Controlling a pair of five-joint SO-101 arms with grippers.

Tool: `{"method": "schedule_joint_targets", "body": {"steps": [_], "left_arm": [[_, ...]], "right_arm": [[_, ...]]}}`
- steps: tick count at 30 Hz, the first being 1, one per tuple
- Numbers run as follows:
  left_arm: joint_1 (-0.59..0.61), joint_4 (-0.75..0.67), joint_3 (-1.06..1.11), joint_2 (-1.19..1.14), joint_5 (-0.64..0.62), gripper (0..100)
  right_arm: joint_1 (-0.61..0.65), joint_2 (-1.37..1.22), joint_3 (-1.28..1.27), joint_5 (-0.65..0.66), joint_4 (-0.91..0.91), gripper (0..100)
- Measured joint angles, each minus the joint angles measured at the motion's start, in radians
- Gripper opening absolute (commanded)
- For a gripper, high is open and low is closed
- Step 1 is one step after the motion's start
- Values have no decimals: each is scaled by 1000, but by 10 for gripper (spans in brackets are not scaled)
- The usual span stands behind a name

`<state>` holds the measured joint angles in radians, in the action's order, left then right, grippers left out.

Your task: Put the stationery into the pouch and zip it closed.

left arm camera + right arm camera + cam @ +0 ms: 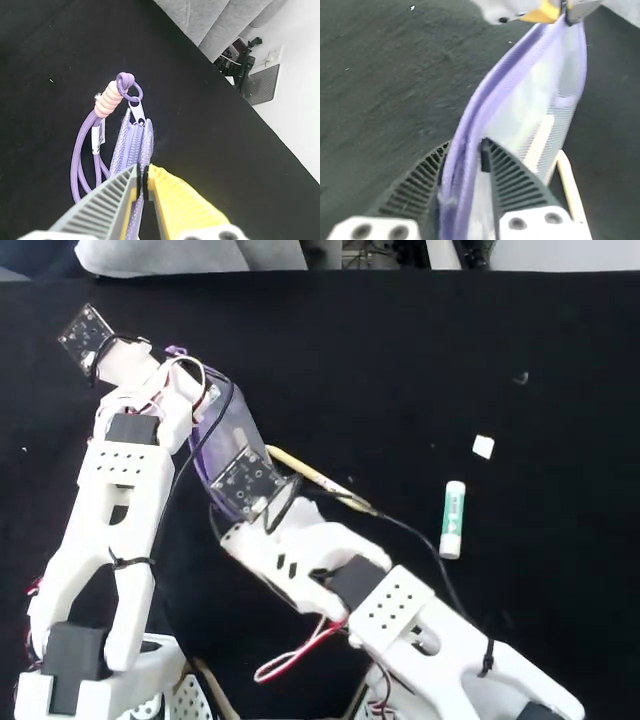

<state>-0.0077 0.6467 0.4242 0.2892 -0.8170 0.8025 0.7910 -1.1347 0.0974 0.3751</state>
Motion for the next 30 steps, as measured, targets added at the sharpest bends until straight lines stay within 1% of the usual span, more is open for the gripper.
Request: {"method": "schedule_joint_targets", "body": {"steps": [3,5,8,14,20,22,25,27,30], "left_arm": [[2,0,2,26,61,234],[0,0,2,71,91,270],[21,0,3,166,109,278],[166,0,28,305,112,279],[186,0,28,316,114,279],[180,32,28,316,129,279],[158,124,-3,292,146,279],[135,201,-60,233,144,279],[89,316,-173,84,130,279]], "right_arm": [[-49,0,3,0,0,11],[-87,0,17,2,18,11],[-126,0,63,3,104,11],[-195,0,198,20,367,11],[-242,0,302,112,585,11],[-262,0,330,124,646,11],[-279,0,361,175,730,11],[-284,0,377,193,773,11],[-287,0,400,199,827,11]]}}
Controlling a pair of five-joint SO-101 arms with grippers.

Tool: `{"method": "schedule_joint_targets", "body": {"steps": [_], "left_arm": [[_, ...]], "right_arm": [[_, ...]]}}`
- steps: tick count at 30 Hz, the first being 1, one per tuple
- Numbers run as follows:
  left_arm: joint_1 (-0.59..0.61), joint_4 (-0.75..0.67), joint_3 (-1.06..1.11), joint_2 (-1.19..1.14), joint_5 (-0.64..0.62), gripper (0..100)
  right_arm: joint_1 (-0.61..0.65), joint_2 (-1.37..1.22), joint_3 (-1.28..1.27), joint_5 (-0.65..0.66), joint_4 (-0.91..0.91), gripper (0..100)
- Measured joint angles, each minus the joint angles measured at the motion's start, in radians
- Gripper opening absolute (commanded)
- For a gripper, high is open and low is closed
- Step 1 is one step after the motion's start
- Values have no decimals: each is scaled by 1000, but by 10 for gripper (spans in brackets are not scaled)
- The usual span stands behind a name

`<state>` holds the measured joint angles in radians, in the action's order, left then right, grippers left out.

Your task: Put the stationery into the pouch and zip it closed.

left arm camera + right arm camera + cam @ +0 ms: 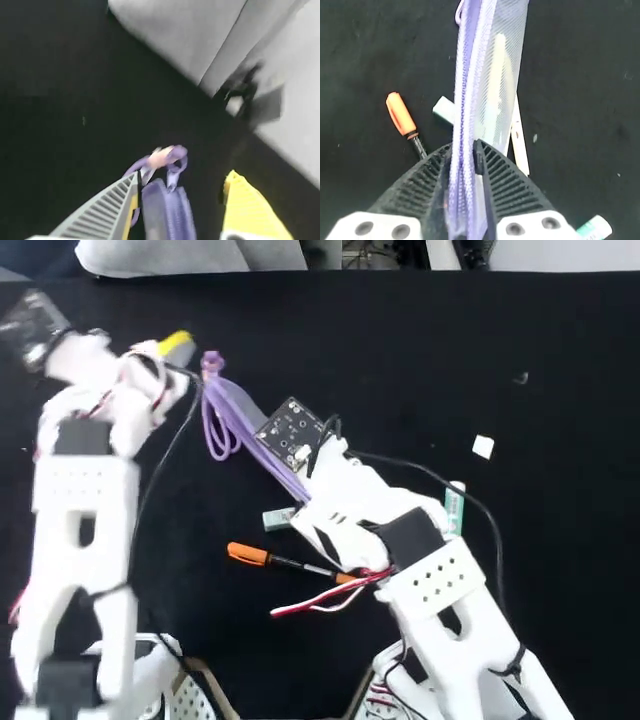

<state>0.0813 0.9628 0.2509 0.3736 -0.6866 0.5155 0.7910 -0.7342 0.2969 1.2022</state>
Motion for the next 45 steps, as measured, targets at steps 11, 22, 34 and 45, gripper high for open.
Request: {"method": "schedule_joint_targets", "body": {"steps": [11,22,34,45], "left_arm": [[-68,359,-598,-560,-60,279],[-173,471,-798,-772,-64,274],[-178,499,-801,-802,-38,28],[-218,514,-813,-802,-29,29]], "right_arm": [[0,0,34,38,87,11],[0,0,34,43,87,11],[-2,0,34,44,87,11],[3,0,35,44,77,276]]}}
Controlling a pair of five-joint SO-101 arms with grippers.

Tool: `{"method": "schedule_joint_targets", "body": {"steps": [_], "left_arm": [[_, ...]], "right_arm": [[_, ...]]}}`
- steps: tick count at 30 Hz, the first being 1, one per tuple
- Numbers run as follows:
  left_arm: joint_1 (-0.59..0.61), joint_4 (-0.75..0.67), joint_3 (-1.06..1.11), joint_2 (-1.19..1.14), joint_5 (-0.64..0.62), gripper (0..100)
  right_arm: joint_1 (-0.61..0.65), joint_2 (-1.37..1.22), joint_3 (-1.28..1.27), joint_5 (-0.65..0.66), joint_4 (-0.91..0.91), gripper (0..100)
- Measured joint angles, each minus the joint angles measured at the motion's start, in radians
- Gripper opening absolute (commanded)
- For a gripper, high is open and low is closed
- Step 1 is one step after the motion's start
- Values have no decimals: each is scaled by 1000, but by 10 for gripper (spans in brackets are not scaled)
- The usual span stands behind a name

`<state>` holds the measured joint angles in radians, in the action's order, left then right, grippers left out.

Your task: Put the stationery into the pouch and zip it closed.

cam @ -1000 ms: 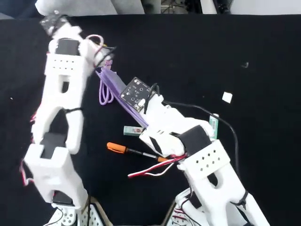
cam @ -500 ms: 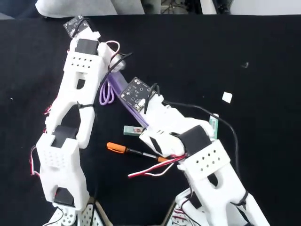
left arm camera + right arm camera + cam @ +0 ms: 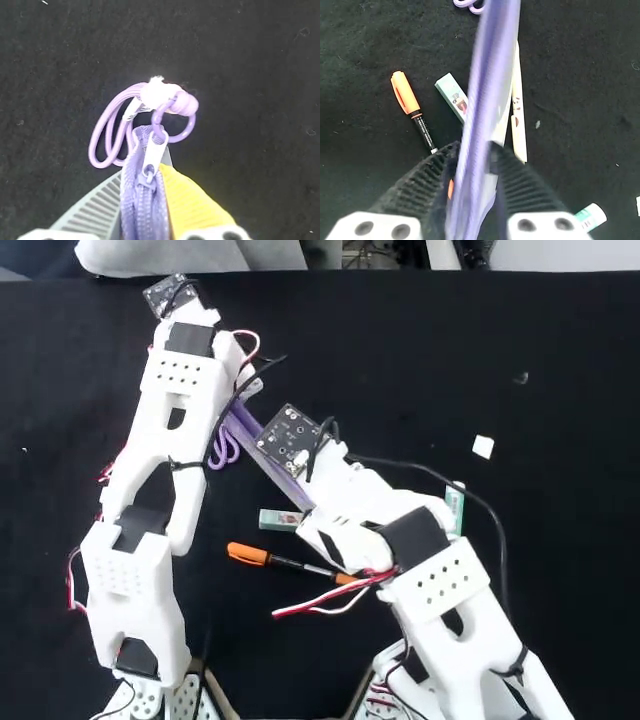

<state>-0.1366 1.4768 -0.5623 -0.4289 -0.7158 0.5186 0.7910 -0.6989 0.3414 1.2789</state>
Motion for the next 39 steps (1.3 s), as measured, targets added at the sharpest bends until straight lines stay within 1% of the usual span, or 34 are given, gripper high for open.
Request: {"method": "schedule_joint_targets", "body": {"steps": [2,6,9,13,16,23,30,36,39], "left_arm": [[-25,6,0,0,-12,29],[-51,66,-14,0,-87,30],[-57,117,-55,0,-106,30],[-60,187,-114,0,-129,30],[-60,216,-129,0,-155,30],[-43,226,-129,0,-163,30],[-38,249,-129,0,-163,30],[-38,249,-129,0,-163,30],[-38,249,-129,0,-163,30]], "right_arm": [[0,0,0,0,-23,302],[0,72,-2,-2,-80,280],[3,123,-3,-2,-140,276],[66,141,-63,-2,-219,276],[78,140,-83,-34,-284,276],[86,43,-84,-48,-402,276],[86,-32,-84,-48,-465,276],[95,-49,-132,-46,-565,276],[117,-57,-157,-18,-620,276]]}}
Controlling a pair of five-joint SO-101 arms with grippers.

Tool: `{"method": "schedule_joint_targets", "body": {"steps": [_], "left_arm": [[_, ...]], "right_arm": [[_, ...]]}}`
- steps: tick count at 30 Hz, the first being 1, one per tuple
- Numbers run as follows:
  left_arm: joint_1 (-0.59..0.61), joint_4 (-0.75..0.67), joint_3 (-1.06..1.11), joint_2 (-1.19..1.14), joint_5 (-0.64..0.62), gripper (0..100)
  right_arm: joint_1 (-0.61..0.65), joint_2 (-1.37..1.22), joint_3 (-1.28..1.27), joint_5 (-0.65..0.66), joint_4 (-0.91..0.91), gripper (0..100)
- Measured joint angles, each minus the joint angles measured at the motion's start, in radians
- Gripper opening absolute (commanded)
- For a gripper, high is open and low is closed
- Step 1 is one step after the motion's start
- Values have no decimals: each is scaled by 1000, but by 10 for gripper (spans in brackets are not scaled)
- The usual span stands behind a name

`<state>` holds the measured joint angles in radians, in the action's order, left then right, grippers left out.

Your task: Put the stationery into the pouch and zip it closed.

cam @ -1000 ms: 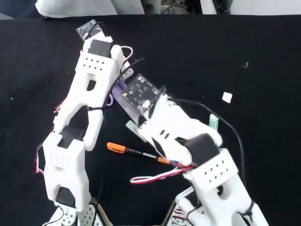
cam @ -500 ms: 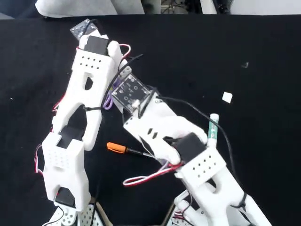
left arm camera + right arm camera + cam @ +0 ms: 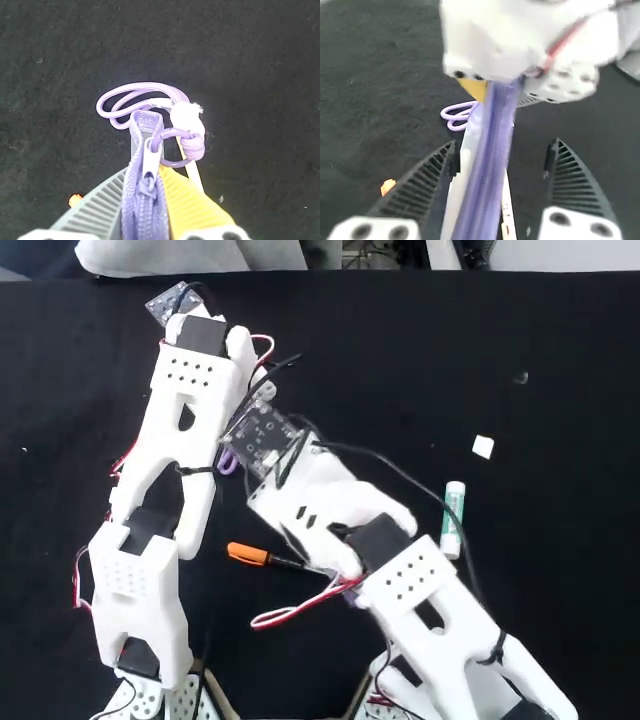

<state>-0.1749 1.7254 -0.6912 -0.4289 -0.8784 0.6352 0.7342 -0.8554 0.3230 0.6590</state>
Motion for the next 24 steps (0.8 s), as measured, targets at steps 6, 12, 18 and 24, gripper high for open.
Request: {"method": "schedule_joint_targets", "body": {"steps": [6,12,18,24], "left_arm": [[9,-2,0,0,0,30],[14,-20,0,0,0,30],[14,-20,0,0,18,30],[26,-20,0,0,72,68]], "right_arm": [[14,-51,-11,15,-68,275],[14,-101,-11,15,-80,166],[9,-101,-11,15,-83,133],[9,-101,-11,15,-84,7]]}}
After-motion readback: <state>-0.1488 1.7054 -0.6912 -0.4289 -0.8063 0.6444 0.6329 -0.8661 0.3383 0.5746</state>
